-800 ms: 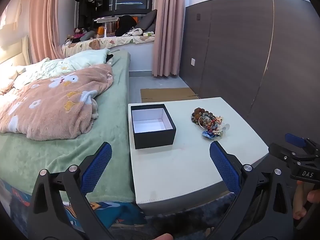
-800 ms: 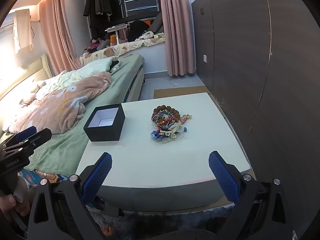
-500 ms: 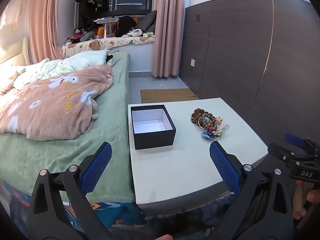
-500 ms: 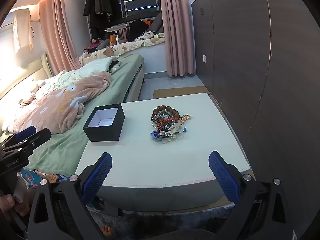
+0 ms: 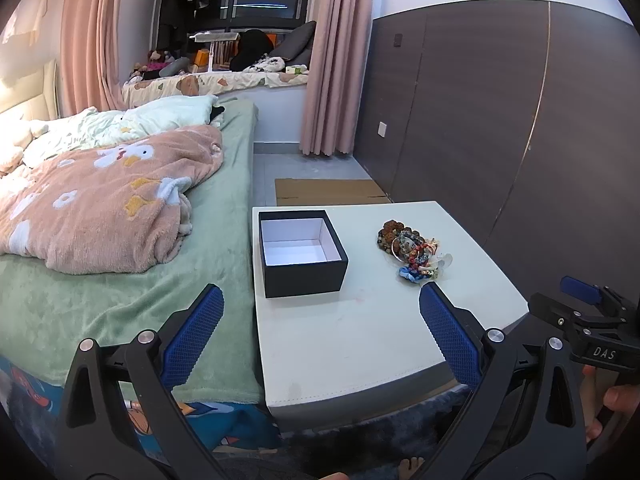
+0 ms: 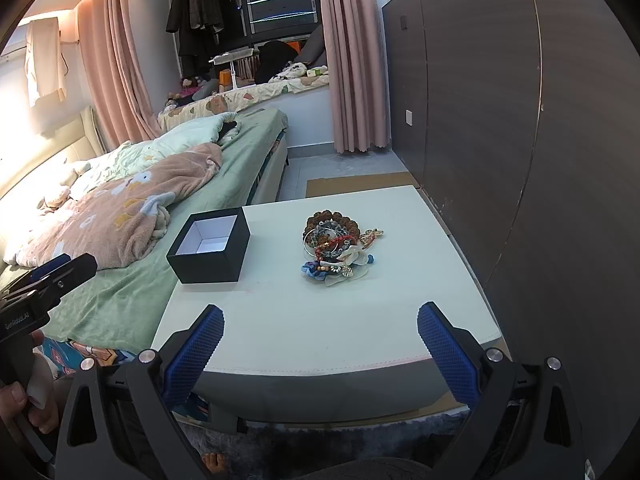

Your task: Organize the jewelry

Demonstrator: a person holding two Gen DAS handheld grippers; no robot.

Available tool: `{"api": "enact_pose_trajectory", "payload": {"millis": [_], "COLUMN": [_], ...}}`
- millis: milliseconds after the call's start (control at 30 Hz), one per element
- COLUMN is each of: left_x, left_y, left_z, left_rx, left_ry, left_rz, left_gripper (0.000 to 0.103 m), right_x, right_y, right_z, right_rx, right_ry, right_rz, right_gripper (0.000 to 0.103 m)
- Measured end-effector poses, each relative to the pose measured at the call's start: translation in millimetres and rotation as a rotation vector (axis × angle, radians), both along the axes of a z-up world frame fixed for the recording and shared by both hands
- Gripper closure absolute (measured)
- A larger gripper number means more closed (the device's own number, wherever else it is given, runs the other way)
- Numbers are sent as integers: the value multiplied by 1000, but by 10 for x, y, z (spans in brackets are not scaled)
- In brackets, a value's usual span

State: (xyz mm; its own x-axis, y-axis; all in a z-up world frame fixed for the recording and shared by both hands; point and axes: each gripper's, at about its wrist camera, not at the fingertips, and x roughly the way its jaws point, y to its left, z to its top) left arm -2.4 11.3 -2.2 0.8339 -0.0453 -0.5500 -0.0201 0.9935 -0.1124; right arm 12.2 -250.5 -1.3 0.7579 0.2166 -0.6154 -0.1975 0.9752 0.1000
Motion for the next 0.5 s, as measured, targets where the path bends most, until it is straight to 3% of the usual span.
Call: {"api": "enact_pose_trajectory", "payload": {"millis": [500], "left_x": [-24], "left_y": [-44], "left_z": [19], "left_rx": [4], "left_ry": [-2], "left_rz": [-2], "left_gripper": [5], "right_x": [14], "right_y": [-24], "right_z": [-28], "right_rx": [7], "right_ry": [-2], "right_rz": [-2], "right_gripper": [8]}}
